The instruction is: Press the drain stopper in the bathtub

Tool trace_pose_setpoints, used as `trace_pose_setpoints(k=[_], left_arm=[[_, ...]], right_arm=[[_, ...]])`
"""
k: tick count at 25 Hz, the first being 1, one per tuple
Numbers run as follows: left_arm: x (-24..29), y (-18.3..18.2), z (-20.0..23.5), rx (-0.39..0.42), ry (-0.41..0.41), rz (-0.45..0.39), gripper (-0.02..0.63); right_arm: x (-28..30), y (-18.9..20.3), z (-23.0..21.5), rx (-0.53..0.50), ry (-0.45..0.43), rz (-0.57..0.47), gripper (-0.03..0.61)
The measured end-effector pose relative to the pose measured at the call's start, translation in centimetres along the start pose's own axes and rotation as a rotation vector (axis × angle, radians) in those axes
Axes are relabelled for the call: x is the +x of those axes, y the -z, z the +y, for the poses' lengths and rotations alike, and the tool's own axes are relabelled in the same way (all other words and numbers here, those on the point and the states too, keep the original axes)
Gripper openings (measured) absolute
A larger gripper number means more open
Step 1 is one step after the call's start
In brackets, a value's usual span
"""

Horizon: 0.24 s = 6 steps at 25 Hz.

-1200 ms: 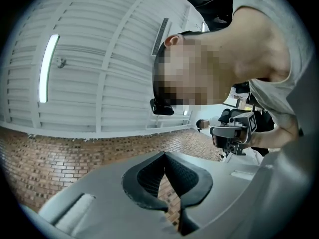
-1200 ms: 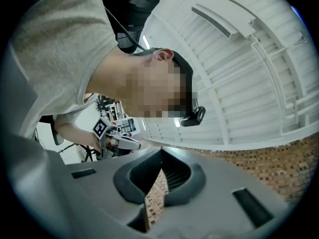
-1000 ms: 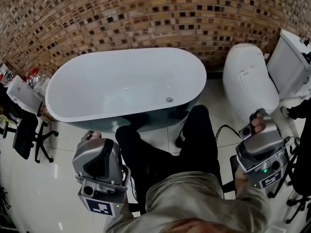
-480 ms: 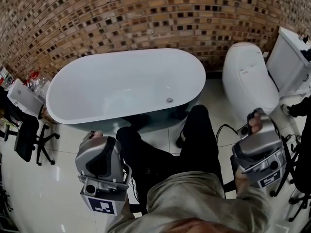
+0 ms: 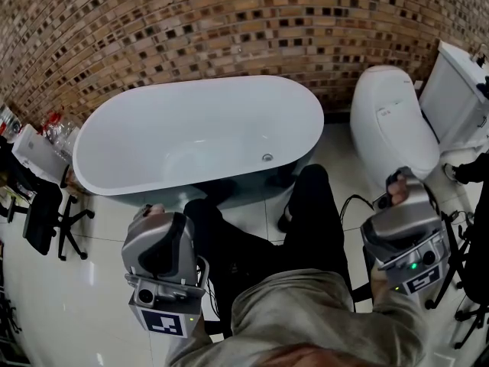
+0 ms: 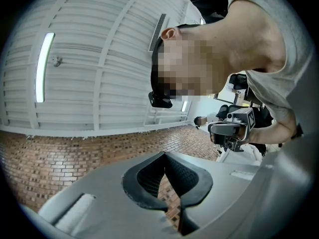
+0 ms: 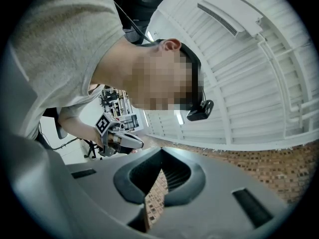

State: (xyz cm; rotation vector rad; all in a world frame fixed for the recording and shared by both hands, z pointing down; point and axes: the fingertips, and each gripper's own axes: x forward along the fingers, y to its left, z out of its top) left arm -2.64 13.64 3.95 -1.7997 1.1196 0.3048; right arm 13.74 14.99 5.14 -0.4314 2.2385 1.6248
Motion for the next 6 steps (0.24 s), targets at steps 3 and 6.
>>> trace_pose_setpoints(k=[3,6], left_arm=[[0.04,0.17,-0.15,-0.001,0.004,0.003,0.008],[0.16,0.23,-0.33,-0.004,0.007,0.005,0.008]], right_arm=[[0.08,0.21,0.17,0.0,-0.007,0.004,0.0],[0.08,0.45,0.25,0.0,-0.013,0.01,0.002]])
